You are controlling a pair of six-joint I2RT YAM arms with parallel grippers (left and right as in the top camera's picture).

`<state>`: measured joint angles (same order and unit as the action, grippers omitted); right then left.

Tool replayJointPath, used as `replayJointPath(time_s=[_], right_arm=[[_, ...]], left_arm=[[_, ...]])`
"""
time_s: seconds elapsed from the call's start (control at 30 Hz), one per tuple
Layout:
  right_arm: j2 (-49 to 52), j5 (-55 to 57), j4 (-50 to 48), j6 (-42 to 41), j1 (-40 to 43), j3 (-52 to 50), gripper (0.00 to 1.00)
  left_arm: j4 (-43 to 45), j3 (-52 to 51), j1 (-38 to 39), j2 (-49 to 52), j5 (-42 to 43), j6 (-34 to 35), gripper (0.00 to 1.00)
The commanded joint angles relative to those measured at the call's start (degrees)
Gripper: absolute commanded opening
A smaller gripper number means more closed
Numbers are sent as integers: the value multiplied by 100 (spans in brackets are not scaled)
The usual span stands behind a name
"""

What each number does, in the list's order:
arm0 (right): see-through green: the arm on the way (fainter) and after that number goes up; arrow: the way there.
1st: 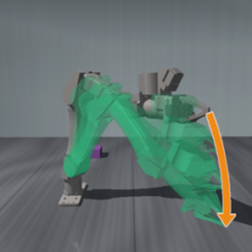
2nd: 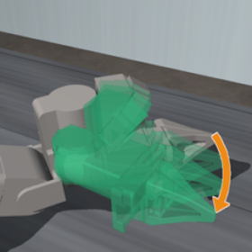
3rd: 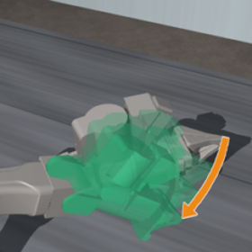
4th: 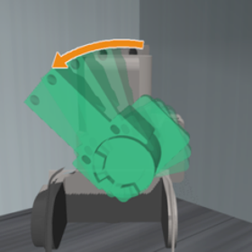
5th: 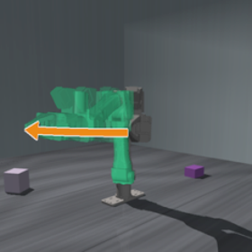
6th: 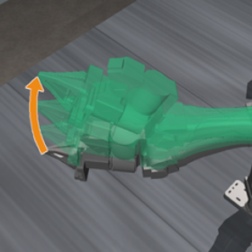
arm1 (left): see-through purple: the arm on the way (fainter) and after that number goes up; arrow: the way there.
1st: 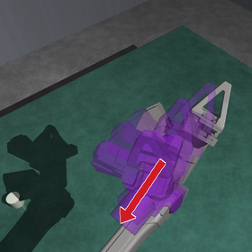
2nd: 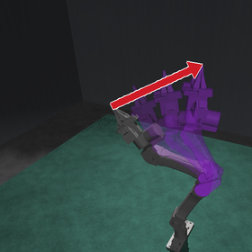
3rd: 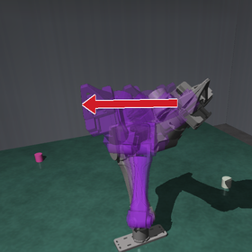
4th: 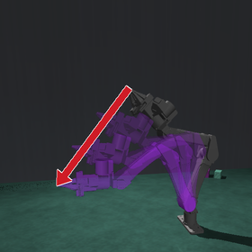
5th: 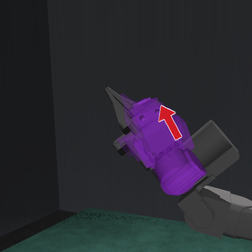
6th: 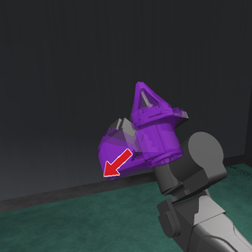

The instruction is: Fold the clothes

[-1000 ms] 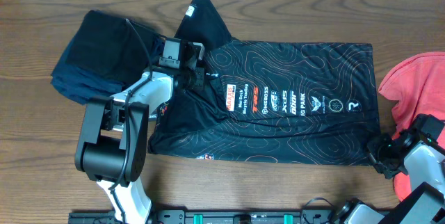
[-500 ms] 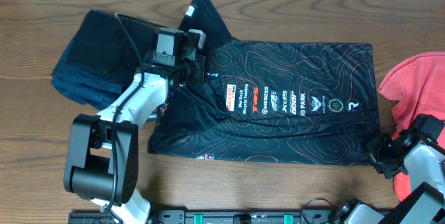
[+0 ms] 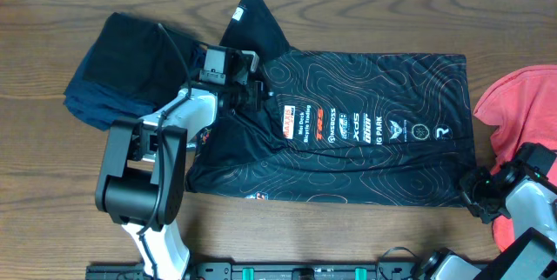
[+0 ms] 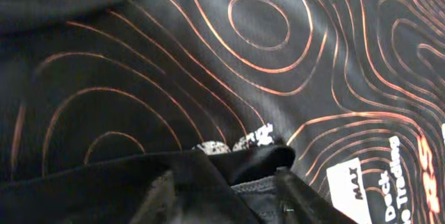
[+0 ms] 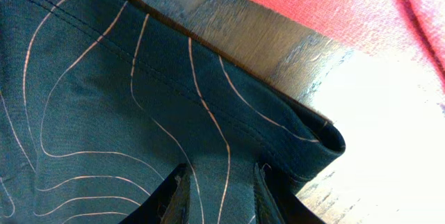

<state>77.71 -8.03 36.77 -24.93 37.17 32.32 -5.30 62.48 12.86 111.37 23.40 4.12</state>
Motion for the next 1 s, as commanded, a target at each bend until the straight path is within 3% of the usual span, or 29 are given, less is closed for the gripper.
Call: replayJointPath(time_s=[0.0, 0.07, 0.27, 0.43, 0.47, 0.53, 0.73, 0.9, 0.97], right_arm=[[-57, 50, 7, 81, -81, -31, 29], [-57, 52, 7, 81, -81, -31, 29], [-57, 50, 7, 81, -81, -31, 29], [-57, 52, 9, 81, -81, -31, 29], [-57, 50, 11, 81, -81, -31, 30], [-57, 52, 11, 83, -81, -31, 29], [-57, 52, 7, 83, -81, -31, 31], [-57, 50, 11, 81, -81, -31, 31], [-57, 52, 17, 81, -81, -31, 31]], left_arm=[[-4, 39, 7, 90, -48, -37, 33], [-39, 39, 7, 90, -48, -37, 22], [-155, 39, 7, 90, -48, -39, 6], [-173, 39, 13, 90, -142, -39, 6], [-190, 39, 28, 90, -240, -39, 9], [-225, 42, 90, 81, -420, -46, 27], [-695, 232, 581, -7, -1486, -66, 42], [-905, 393, 892, -7, -2135, -59, 45], [-964, 393, 903, -4, -2201, -57, 42]])
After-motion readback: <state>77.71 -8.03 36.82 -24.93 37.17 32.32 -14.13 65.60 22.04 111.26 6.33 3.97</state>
